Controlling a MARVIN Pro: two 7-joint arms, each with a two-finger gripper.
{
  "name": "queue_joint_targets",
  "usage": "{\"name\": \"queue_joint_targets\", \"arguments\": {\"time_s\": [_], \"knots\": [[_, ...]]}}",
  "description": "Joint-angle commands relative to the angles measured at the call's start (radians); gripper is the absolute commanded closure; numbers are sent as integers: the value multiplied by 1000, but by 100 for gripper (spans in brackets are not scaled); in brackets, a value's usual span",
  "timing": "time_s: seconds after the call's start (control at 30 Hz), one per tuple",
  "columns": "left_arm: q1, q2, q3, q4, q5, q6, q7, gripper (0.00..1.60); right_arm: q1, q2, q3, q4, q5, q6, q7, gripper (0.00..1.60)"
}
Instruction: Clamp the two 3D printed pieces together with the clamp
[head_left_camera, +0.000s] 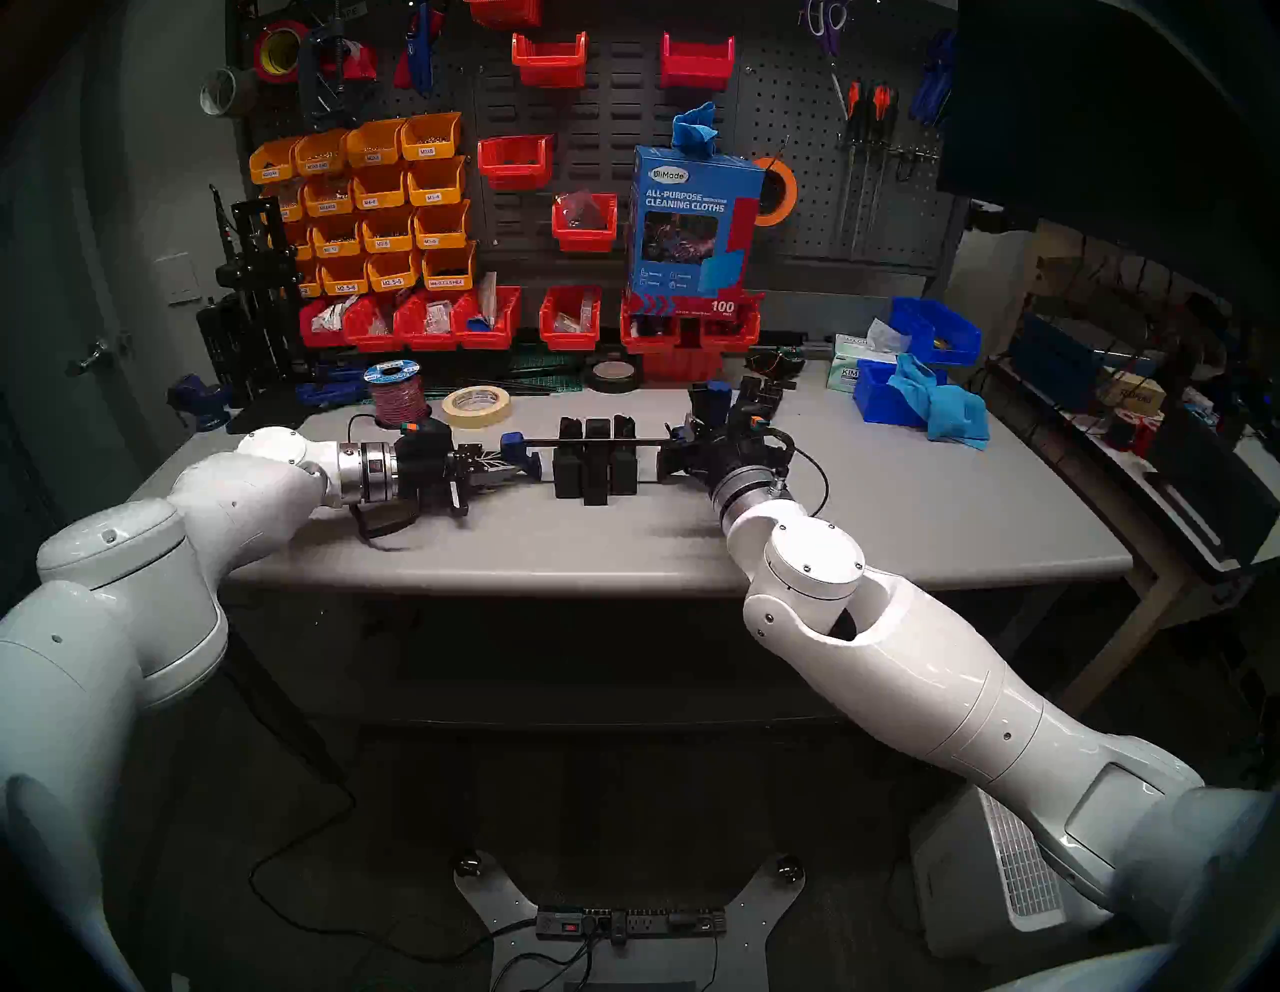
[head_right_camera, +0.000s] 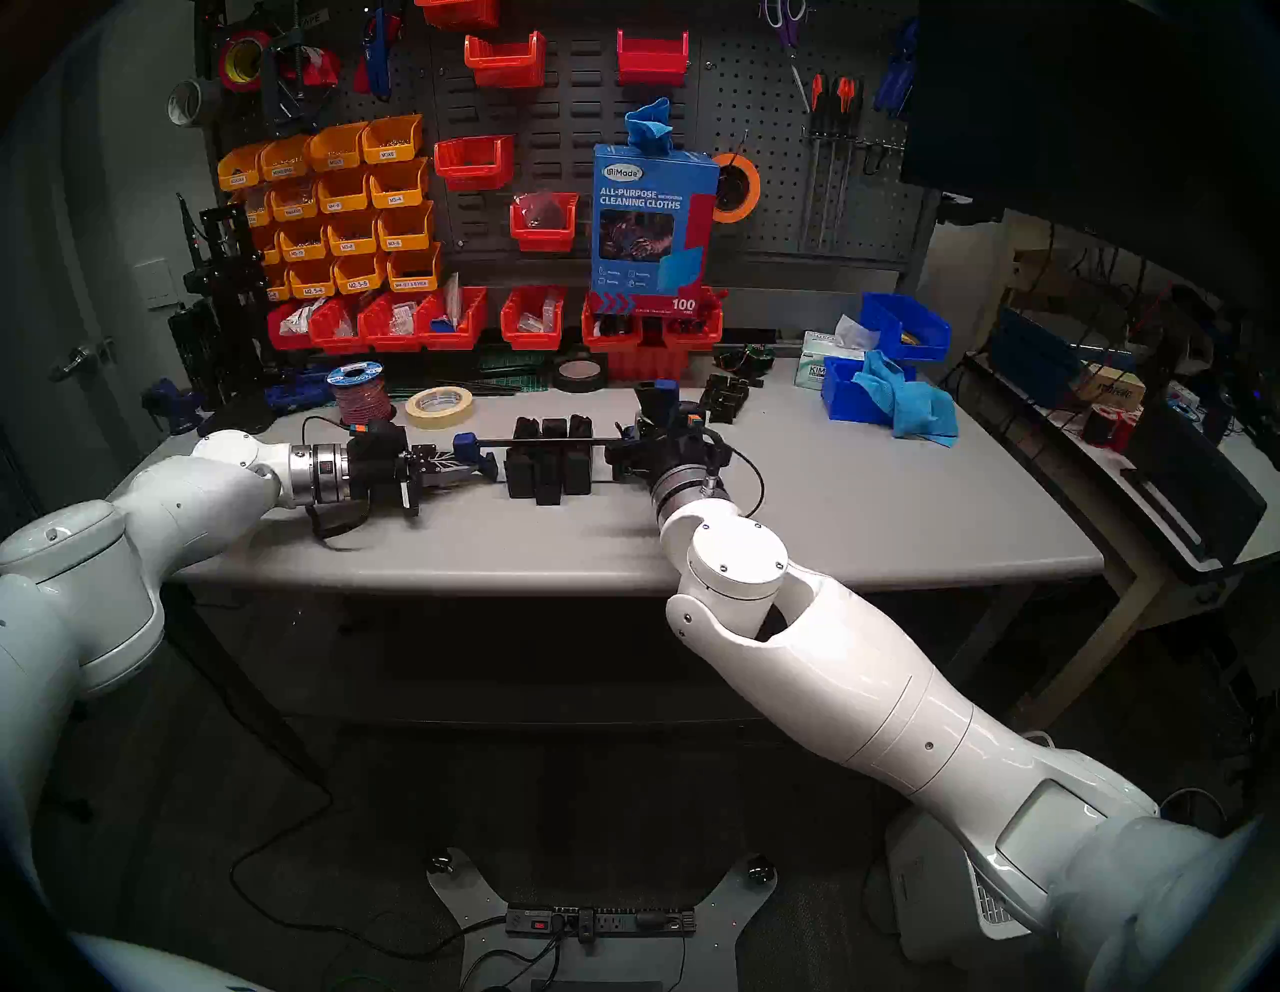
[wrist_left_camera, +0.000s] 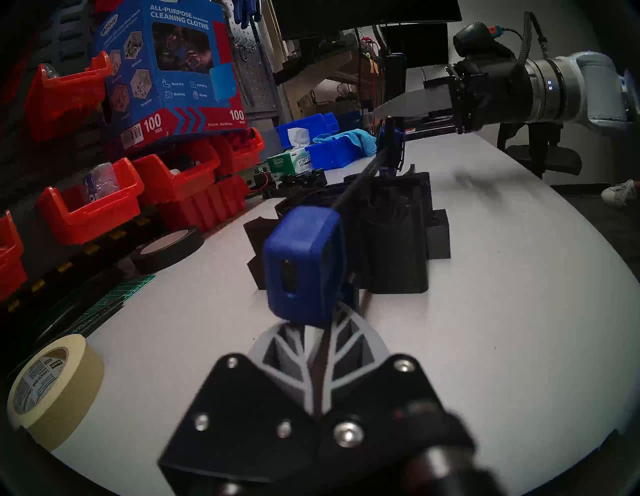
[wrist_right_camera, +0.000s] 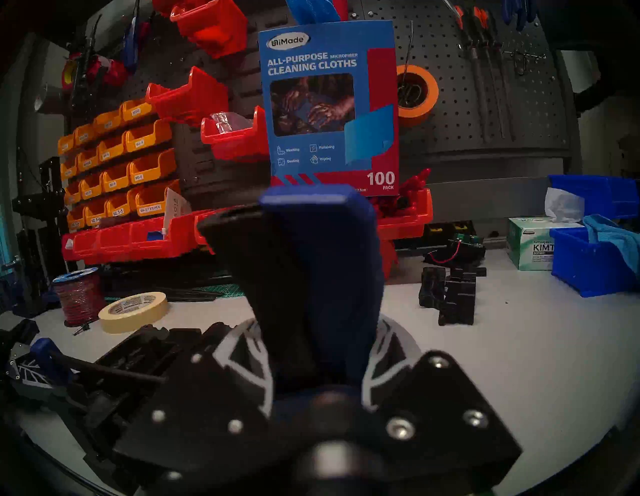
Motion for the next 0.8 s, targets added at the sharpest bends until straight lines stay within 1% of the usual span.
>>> {"name": "queue_joint_targets", "arguments": {"time_s": [0.0, 0.33, 0.67, 0.7, 0.73, 0.77], "knots": [[3, -8, 1, -7, -4, 4, -65, 160, 19, -32, -14, -17, -1, 2, 12, 160], [2, -7, 2, -7, -10, 11, -71, 160, 18, -29, -21, -11, 0, 2, 0, 160], [2, -7, 4, -6, -19, 19, -78, 160, -2, -15, -21, -9, 5, -5, -19, 160], [2, -7, 4, -6, -20, 19, -79, 160, -4, -13, -21, -9, 5, -6, -21, 122], [2, -7, 4, -6, -21, 20, -80, 160, -5, -12, -21, -9, 5, -7, -22, 100], [2, -7, 4, -6, -22, 21, -81, 160, -6, -11, -21, -9, 6, -8, -24, 82]]}}
